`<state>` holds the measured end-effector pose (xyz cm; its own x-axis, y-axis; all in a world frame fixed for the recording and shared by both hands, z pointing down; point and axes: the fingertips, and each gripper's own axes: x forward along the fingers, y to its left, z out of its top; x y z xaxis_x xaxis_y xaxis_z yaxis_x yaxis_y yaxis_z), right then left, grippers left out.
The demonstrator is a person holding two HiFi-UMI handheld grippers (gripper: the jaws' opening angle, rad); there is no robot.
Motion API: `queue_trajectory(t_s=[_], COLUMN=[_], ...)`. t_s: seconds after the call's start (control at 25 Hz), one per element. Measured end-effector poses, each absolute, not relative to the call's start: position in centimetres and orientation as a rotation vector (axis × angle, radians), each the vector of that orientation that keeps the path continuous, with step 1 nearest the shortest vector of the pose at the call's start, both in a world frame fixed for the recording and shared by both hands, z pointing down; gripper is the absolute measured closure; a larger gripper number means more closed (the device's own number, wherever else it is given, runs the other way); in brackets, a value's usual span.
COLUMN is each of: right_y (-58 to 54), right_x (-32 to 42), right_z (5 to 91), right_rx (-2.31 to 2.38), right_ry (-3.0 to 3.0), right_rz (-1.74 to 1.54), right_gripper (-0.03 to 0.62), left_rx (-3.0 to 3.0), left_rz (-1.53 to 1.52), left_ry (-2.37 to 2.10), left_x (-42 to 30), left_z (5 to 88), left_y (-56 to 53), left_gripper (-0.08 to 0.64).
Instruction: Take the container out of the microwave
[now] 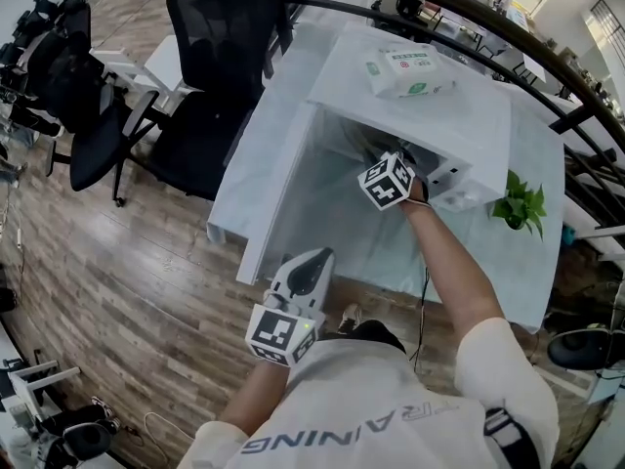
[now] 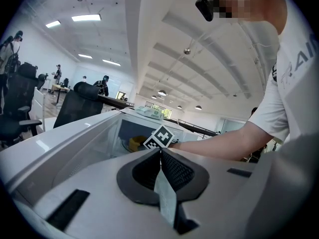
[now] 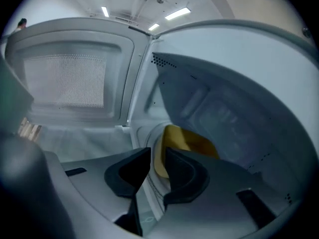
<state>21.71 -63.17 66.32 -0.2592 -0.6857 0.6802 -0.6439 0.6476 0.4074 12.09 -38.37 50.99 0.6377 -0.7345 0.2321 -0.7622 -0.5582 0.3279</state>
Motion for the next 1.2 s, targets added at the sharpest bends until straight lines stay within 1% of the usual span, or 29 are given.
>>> queue_trajectory(t_s=[0.2,0.28,0.36,0.76,1.04,1.2], right_y=[-63.9,-64.0,-63.8,-58.7,-50.6,-46.0], right_x=[22.4,22.6,22.4,20.0,19.4,20.3], right_z=[67.8,67.7,67.5,62.4,60.3,58.9], right_rx=[1.032,1.031,1.004,0.919,0.772,0.758], right_ry=[-1.896,-1.895,-1.903,-2.035,-2.078,-2.123], right_rz=[-0.052,-0.054,-0.061,-0.099,-0.170,-0.129], right_gripper=[0.496,0.537,0.551,0.555,0.555,0.555], left_rx=[2.459,2.458,2.460,2.485,2.517,2.532], left_rz=[0.099,0.101,0.104,0.084,0.069,0.057], left_ry=[-1.179,-1.174,-1.173,-1.173,-1.180,-1.205], left_x=[12.2,12.3,12.3,13.0,13.9,13.9], left_z=[51.1,51.3,51.3,50.2,49.2,48.6], left_y=[-37.9,-37.5,-37.3,-37.1,-36.1,-35.7], left_gripper=[0.523,0.524,0.523,0.523,0.523,0.523])
